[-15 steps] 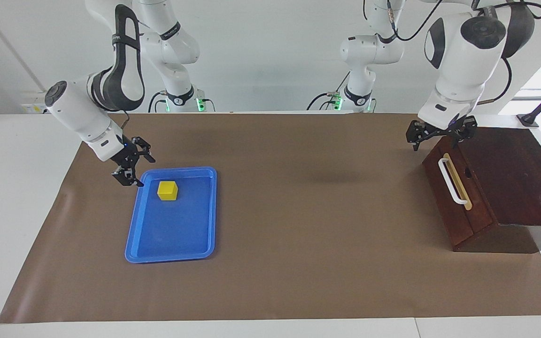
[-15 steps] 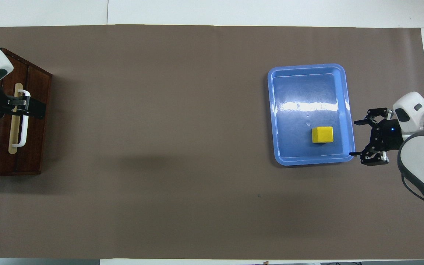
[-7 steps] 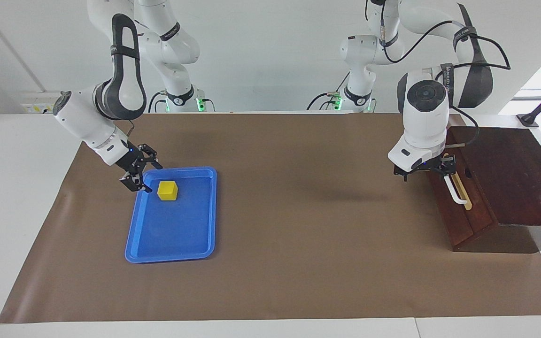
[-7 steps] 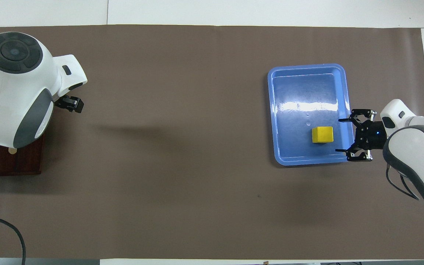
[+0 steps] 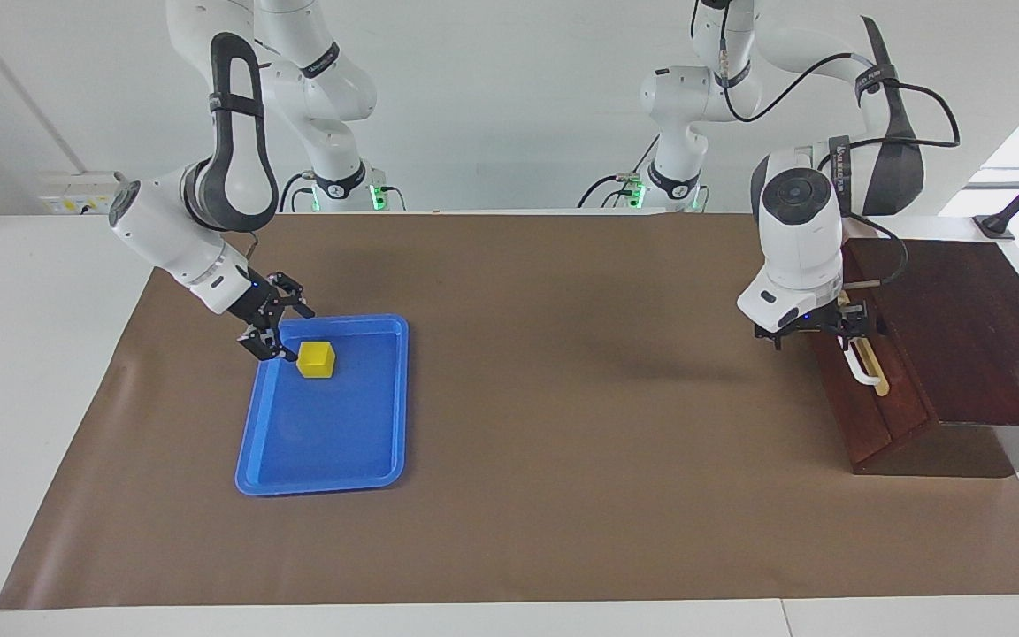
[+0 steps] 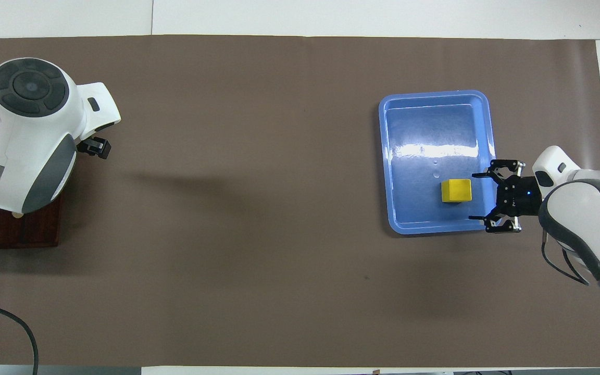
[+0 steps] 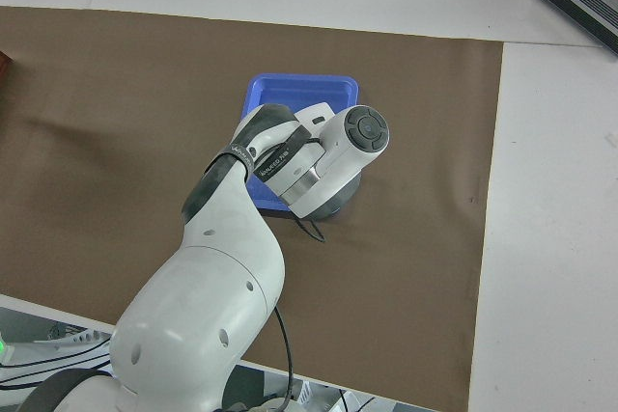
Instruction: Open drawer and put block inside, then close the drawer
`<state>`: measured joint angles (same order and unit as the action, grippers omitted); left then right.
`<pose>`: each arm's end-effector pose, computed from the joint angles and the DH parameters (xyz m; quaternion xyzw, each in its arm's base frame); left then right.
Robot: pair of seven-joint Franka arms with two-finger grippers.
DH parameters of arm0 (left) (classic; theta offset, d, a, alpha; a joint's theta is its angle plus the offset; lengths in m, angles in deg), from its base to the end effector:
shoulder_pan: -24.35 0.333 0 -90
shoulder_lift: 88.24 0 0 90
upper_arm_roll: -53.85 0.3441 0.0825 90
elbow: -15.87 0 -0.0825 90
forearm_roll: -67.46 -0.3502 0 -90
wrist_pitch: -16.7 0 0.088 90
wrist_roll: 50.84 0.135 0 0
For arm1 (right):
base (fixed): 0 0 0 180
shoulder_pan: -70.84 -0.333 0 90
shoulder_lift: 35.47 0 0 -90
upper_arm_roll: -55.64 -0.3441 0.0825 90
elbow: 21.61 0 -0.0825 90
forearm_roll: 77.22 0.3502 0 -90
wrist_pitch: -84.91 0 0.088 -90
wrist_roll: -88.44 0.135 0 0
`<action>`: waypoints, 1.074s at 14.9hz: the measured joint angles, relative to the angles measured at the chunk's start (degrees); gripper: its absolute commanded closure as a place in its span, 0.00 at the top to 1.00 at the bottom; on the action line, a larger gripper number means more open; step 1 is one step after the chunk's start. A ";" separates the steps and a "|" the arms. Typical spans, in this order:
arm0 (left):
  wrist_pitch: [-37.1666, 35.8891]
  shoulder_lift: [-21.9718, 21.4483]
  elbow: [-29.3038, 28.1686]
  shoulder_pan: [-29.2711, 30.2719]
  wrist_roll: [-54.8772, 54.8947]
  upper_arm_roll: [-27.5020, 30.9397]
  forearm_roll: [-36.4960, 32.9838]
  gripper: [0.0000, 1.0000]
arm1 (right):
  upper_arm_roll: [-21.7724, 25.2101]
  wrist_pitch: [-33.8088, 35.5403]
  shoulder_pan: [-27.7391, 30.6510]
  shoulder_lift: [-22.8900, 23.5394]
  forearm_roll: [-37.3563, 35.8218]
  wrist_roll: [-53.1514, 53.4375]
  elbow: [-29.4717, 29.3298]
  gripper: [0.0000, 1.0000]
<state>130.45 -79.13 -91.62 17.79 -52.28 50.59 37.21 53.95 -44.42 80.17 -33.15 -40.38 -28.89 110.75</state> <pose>0.5719 -0.0525 0.4479 -0.9555 0.1810 0.0006 0.2330 0.4848 -0.0356 0.3502 -0.7185 -0.6530 -0.1882 0.1481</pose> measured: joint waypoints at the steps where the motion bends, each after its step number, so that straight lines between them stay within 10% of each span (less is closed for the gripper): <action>1: 1.48 -0.42 -1.43 0.83 -1.10 0.05 0.00 1.00 | 0.02 -0.20 0.00 0.41 0.07 -1.37 -0.47 1.00; 16: 15.76 -1.67 -10.67 5.75 -16.55 -0.35 -0.11 1.00 | -0.49 -1.27 -1.63 5.55 -1.37 -6.49 -3.91 1.00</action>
<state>146.22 -80.80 -102.29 23.54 -68.82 50.24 37.10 53.46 -45.69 78.55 -27.60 -41.75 -35.38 106.84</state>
